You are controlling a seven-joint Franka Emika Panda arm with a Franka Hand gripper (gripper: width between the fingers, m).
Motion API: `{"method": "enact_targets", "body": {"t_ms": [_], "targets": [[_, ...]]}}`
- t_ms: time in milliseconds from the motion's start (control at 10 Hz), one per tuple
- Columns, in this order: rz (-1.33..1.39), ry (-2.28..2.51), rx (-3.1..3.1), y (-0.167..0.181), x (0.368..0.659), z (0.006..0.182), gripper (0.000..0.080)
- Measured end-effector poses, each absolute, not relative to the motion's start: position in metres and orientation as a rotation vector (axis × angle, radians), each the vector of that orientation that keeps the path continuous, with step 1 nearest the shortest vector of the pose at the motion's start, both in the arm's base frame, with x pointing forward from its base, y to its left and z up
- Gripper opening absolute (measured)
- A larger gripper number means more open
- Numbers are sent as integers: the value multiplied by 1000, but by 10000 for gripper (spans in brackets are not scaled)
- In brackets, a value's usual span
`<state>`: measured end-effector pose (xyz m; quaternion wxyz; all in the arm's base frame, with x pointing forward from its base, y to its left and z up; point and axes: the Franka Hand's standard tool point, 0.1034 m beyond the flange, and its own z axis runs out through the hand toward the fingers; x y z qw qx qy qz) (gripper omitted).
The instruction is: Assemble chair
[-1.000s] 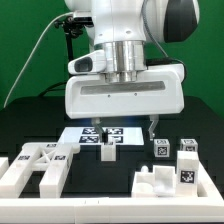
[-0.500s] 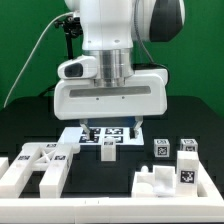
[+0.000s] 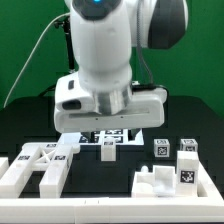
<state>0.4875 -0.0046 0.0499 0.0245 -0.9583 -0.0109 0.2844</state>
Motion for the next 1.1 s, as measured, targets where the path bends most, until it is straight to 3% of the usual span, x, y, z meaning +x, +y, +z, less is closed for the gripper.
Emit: {"method": "enact_targets", "body": {"t_ms": [300, 600, 800, 1100], "targets": [[1146, -22, -2885, -4, 487, 39, 649], [1178, -20, -2872, -5, 487, 36, 649], [1324, 4, -2804, -5, 465, 31, 649], [1347, 44, -2808, -6, 459, 21, 649]]}}
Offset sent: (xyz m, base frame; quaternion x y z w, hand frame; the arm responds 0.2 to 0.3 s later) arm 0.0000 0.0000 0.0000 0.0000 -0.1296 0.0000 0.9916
